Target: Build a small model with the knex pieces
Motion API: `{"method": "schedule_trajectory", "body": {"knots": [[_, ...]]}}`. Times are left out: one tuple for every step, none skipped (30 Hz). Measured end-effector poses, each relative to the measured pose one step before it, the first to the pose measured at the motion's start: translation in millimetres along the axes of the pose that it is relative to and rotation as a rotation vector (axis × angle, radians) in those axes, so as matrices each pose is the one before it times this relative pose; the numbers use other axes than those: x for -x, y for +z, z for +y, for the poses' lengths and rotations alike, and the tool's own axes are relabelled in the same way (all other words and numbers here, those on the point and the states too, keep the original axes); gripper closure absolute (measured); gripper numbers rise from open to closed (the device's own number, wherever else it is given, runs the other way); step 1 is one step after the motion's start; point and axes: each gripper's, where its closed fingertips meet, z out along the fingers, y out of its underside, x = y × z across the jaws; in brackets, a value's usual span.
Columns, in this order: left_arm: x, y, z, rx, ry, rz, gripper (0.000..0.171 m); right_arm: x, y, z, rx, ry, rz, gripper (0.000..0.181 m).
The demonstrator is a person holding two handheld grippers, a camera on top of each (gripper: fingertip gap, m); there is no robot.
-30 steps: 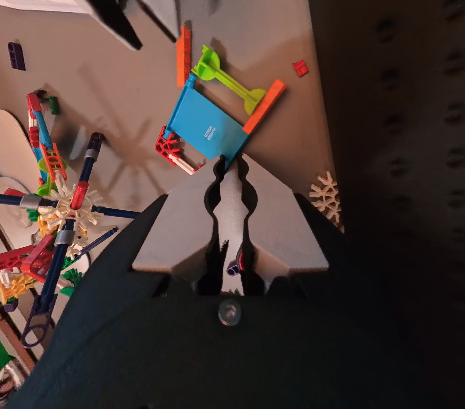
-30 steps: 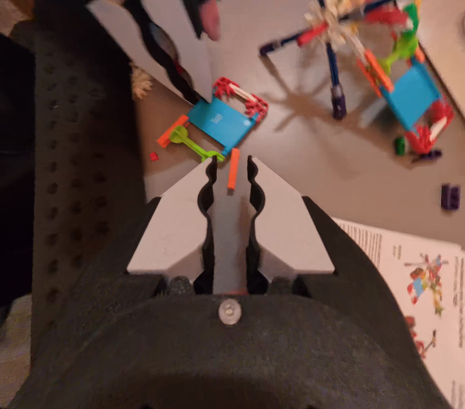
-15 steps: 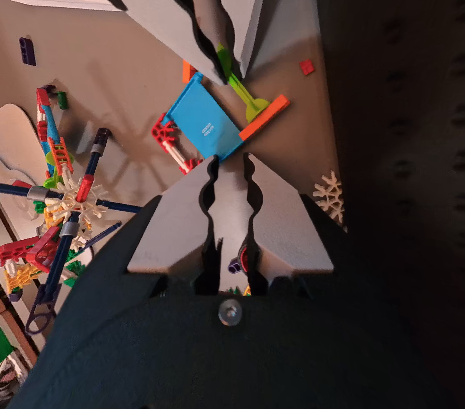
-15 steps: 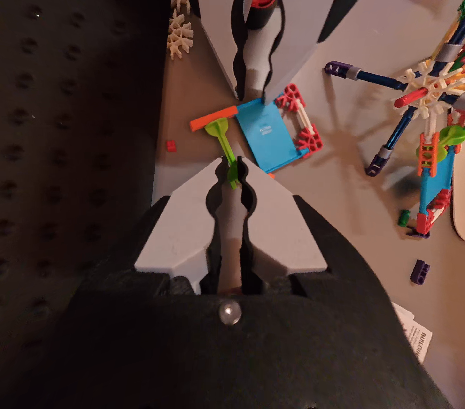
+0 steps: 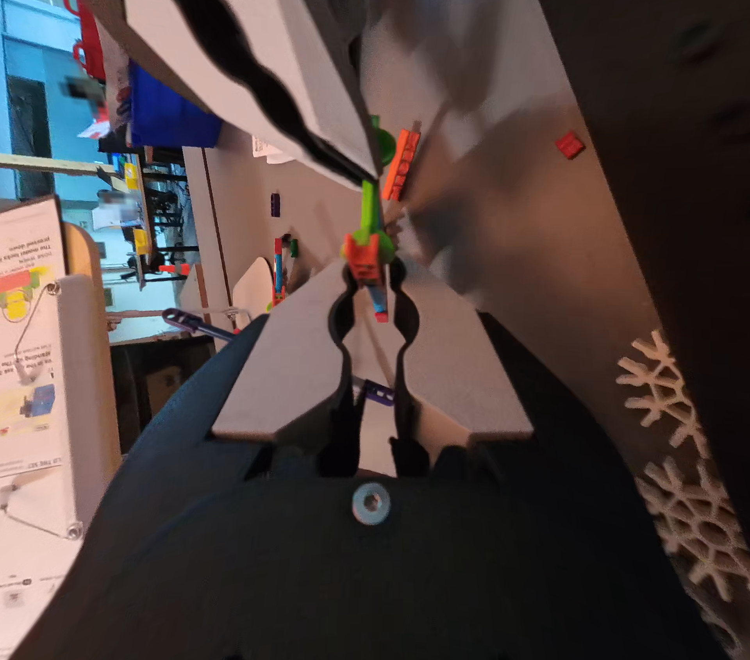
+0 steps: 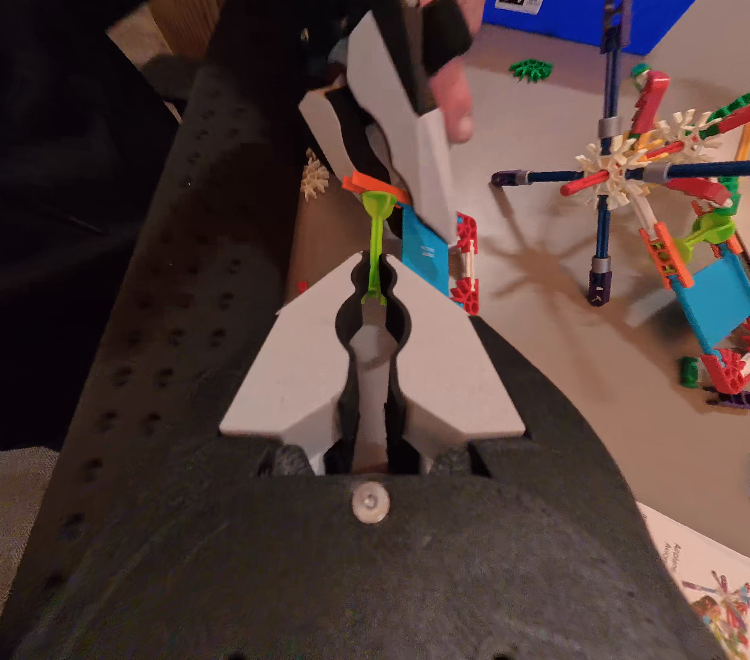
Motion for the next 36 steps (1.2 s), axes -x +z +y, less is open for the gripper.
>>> {"method": "schedule_trajectory", "body": {"knots": [[1.45, 0.05, -1.58, -0.01100, 0.0138, -0.0154, 0.165, -0.18, -2.21, -1.86, -0.0190, 0.0137, -0.0086, 0.179], [2.60, -1.16, -1.68, -0.01216, 0.0032, -0.0089, 0.167, -0.64, -1.99, -1.60, -0.0164, 0.0110, -0.0041, 0.179], [2.26, -0.91, 0.32, 0.00335, -0.0149, 0.0114, 0.167, -2.04, -1.77, -1.59, -0.0153, 0.0117, 0.0064, 0.179], [3.99, -0.79, 1.37, 0.01304, -0.0208, 0.0108, 0.168, -3.56, -1.78, -2.06, -0.0167, 0.0195, 0.0138, 0.179], [6.29, -1.76, 0.26, 0.00780, -0.0065, -0.0022, 0.168, -4.25, -2.62, -1.83, -0.0147, 0.0221, 0.0171, 0.178], [3.64, -2.02, 0.35, 0.01270, 0.0055, 0.0173, 0.169, -4.79, -4.02, -0.52, -0.0047, 0.0134, 0.0243, 0.177], [2.42, -1.66, 2.24, 0.02840, -0.0030, 0.0273, 0.168, -4.36, -4.67, 0.77, 0.0048, 0.0027, 0.0276, 0.172], [2.08, -1.45, 2.44, 0.02934, -0.0155, 0.0306, 0.168, -3.01, -4.55, 2.20, 0.0109, -0.0005, 0.0228, 0.166], [3.71, -2.00, -0.26, 0.00852, -0.0204, 0.0182, 0.169, -3.62, -3.15, 5.21, 0.0259, 0.0004, 0.0266, 0.162], [2.26, -1.59, -0.28, 0.00596, -0.0249, 0.0281, 0.169, -4.33, -1.15, 8.49, 0.0423, 0.0037, 0.0280, 0.158], [-1.41, -0.58, 2.81, 0.02401, -0.0299, 0.0522, 0.169, -3.19, 1.27, 9.96, 0.0513, 0.0051, 0.0210, 0.156], [-0.36, -0.76, 2.13, 0.01972, -0.0243, 0.0414, 0.169, -3.72, 3.79, 10.66, 0.0608, -0.0046, 0.0279, 0.154], [1.89, -1.11, -0.63, 0.00109, -0.0188, 0.0218, 0.169, -2.24, 5.65, 10.13, 0.0655, -0.0149, 0.0245, 0.154], [-1.17, -0.58, 0.81, 0.01043, -0.0256, 0.0411, 0.169, 1.93, 6.44, 6.05, 0.0477, -0.0184, 0.0013, 0.153], [-2.65, 0.37, 2.45, 0.02069, -0.0260, 0.0489, 0.169, 3.60, 5.42, 0.81, 0.0195, -0.0178, -0.0079, 0.154], [3.46, -0.04, -0.66, -0.00275, -0.0118, 0.0018, 0.169, 2.26, 4.23, -1.05, 0.0116, -0.0138, -0.0015, 0.157], [3.87, 0.07, -0.33, -0.00124, -0.0177, 0.0007, 0.169, -1.01, 3.55, 0.78, 0.0203, -0.0103, 0.0142, 0.160], [-0.39, 0.47, 1.45, 0.00871, -0.0219, 0.0280, 0.169, -3.56, 3.21, 3.66, 0.0321, -0.0103, 0.0264, 0.164], [-0.47, 0.45, 1.63, 0.00736, -0.0151, 0.0252, 0.169, -2.48, 2.51, 4.38, 0.0315, -0.0135, 0.0198, 0.172], [1.54, 0.13, 0.49, -0.00149, -0.0123, 0.0087, 0.169, -0.28, 1.38, 1.40, 0.0118, -0.0156, 0.0090, 0.176], [-0.16, 0.25, 1.08, 0.00283, -0.0172, 0.0189, 0.169, 0.39, 0.20, -1.67, -0.0044, -0.0165, 0.0072, 0.177], [-2.04, 0.34, 1.71, 0.00793, -0.0144, 0.0280, 0.169, 0.27, -0.08, -1.91, -0.0033, -0.0225, 0.0109, 0.177], [0.72, 0.08, 0.55, 0.00113, -0.0044, 0.0056, 0.169, 0.30, 0.63, -1.23, 0.0028, -0.0369, 0.0173, 0.177], [2.37, -0.11, 0.66, 0.00359, -0.0066, -0.0048, 0.169, 1.13, 1.36, -0.10, 0.0127, -0.0493, 0.0198, 0.177], [0.83, -0.08, 1.24, 0.00878, -0.0061, 0.0046, 0.169, 1.18, 1.10, -0.78, 0.0175, -0.0485, 0.0249, 0.177], [0.29, -0.35, 0.89, 0.00595, -0.0003, 0.0055, 0.169, 1.10, 0.40, -2.15, 0.0159, -0.0468, 0.0279, 0.177], [1.36, -0.32, -0.03, 0.00088, -0.0002, -0.0032, 0.169, 3.29, 0.37, -3.24, 0.0088, -0.0478, 0.0184, 0.177], [1.04, -0.13, 0.17, 0.00248, -0.0034, -0.0014, 0.168, 5.35, -0.17, -4.54, -0.0033, -0.0405, 0.0027, 0.177], [-0.22, 0.02, 0.44, 0.00328, -0.0026, 0.0047, 0.168, 7.31, -0.92, -4.96, -0.0111, -0.0249, -0.0188, 0.177], [-0.52, 0.28, 0.46, 0.00343, 0.0014, 0.0036, 0.169, 8.46, -1.60, -4.74, -0.0189, -0.0051, -0.0393, 0.177], [-0.33, 0.52, 1.05, 0.00765, 0.0028, 0.0005, 0.169, 6.81, -1.69, -3.67, -0.0231, 0.0090, -0.0407, 0.176], [-0.96, 0.46, 0.98, 0.00781, 0.0016, 0.0031, 0.169, 2.49, -1.77, -1.47, -0.0161, 0.0137, -0.0197, 0.170], [-1.44, 0.26, -0.03, 0.00303, -0.0003, 0.0060, 0.168, -0.70, -2.50, -0.03, -0.0100, 0.0099, -0.0022, 0.162], [-1.46, 0.06, -0.55, -0.00082, 0.0017, 0.0047, 0.168, -1.95, -3.07, -1.14, -0.0184, 0.0038, 0.0065, 0.160], [-0.94, 0.11, -0.32, 0.00138, 0.0031, 0.0008, 0.169, -0.89, -3.34, -2.12, -0.0243, 0.0052, 0.0002, 0.163], [-0.30, -0.06, -0.31, 0.00217, 0.0032, -0.0025, 0.169, 1.12, -2.37, -1.50, -0.0169, 0.0079, -0.0129, 0.167]]}}
